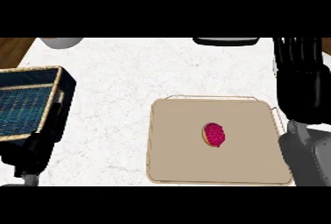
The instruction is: Pick the cupcake from the tray and place it in the plate
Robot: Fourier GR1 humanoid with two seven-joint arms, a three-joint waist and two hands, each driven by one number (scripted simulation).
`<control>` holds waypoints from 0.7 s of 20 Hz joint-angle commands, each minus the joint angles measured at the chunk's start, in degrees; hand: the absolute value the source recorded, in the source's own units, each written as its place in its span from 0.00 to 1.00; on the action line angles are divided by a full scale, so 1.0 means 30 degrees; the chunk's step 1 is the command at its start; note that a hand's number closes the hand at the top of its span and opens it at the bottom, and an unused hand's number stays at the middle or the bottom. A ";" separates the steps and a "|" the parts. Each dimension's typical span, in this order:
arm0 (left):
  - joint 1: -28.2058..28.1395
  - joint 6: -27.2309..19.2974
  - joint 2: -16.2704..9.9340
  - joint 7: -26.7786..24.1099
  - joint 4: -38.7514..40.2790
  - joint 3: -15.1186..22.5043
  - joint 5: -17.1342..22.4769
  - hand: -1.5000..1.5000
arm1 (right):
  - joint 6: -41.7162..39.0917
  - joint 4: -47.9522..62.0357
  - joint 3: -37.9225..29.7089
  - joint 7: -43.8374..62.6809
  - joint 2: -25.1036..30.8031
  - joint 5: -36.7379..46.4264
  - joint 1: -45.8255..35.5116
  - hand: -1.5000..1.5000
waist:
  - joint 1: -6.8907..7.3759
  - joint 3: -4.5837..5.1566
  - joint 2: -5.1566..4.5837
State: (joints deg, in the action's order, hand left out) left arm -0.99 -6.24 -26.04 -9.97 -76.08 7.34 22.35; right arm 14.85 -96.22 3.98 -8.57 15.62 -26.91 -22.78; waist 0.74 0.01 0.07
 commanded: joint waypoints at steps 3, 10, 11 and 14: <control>0.1404 -0.0327 -0.0288 0.1005 0.0468 -0.0650 -0.0512 0.50 | -0.5325 0.1568 -0.0015 0.0646 0.1509 -0.2097 0.0740 1.00 | -0.0293 -0.0017 -0.0076; 0.3507 -0.1118 -0.0030 0.3992 -0.0417 0.0393 -0.0874 0.50 | -0.3758 0.6127 -0.0020 -0.5340 0.1059 0.2524 0.3622 0.00 | -0.0564 -0.0114 -0.0296; 0.2434 -0.1714 0.0582 0.3094 -0.0499 0.0947 -0.1634 0.50 | -0.4889 0.7015 0.0029 -0.7471 0.0682 0.2391 0.4548 0.00 | -0.0272 -0.0099 -0.0232; 0.3897 -0.2111 0.0385 0.5377 -0.1057 0.0837 -0.1678 0.50 | -0.8626 0.9379 0.0734 -1.0651 0.2000 0.3380 0.5503 0.00 | -0.0272 -0.0059 -0.0125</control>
State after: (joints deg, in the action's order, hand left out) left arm 7.40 -10.87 -25.44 1.53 -78.71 9.34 18.33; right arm -4.16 -75.10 5.38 -28.87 21.21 -19.22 -11.63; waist -0.04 -0.08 -0.43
